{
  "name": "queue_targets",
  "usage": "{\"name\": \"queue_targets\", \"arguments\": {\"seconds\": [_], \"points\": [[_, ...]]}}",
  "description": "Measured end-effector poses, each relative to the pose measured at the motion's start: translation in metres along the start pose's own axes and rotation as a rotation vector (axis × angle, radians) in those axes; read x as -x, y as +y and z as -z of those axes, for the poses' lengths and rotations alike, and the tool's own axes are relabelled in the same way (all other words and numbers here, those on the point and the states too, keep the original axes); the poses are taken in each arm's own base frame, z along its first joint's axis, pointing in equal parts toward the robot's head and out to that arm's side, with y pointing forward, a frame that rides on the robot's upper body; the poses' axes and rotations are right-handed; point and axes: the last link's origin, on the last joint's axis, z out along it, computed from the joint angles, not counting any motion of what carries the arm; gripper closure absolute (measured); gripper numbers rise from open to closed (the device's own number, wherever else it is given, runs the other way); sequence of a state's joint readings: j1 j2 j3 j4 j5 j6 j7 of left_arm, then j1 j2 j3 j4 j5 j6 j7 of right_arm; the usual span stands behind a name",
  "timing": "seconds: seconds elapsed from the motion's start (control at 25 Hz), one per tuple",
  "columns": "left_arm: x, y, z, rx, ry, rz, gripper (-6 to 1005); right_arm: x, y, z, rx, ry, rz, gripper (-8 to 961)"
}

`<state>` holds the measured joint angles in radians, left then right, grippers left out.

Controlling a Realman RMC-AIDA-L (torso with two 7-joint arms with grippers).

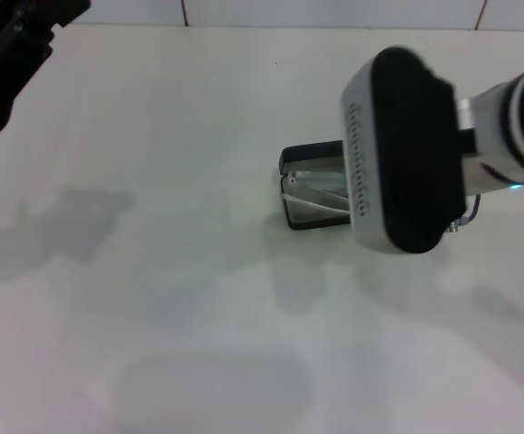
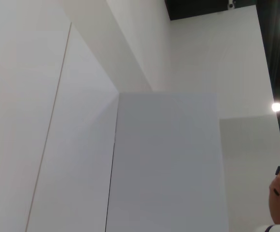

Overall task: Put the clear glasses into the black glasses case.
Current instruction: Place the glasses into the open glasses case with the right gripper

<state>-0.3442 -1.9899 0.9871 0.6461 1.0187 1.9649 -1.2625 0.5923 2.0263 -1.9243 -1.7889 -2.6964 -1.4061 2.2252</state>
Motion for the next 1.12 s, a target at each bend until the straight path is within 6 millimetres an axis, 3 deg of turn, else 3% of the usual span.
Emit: {"name": "queue_targets", "arguments": {"seconds": [0.4,1.12], "points": [[0.003,0.002,0.0,-0.01,0.012,0.006,948,-0.005,0.003,-0.038,-0.049,0.115,0.126,835],[0.009,0.004,-0.002,-0.02,0.025,0.011,948,-0.02,0.007,-0.069,-0.101,0.175,0.197,835]]}}
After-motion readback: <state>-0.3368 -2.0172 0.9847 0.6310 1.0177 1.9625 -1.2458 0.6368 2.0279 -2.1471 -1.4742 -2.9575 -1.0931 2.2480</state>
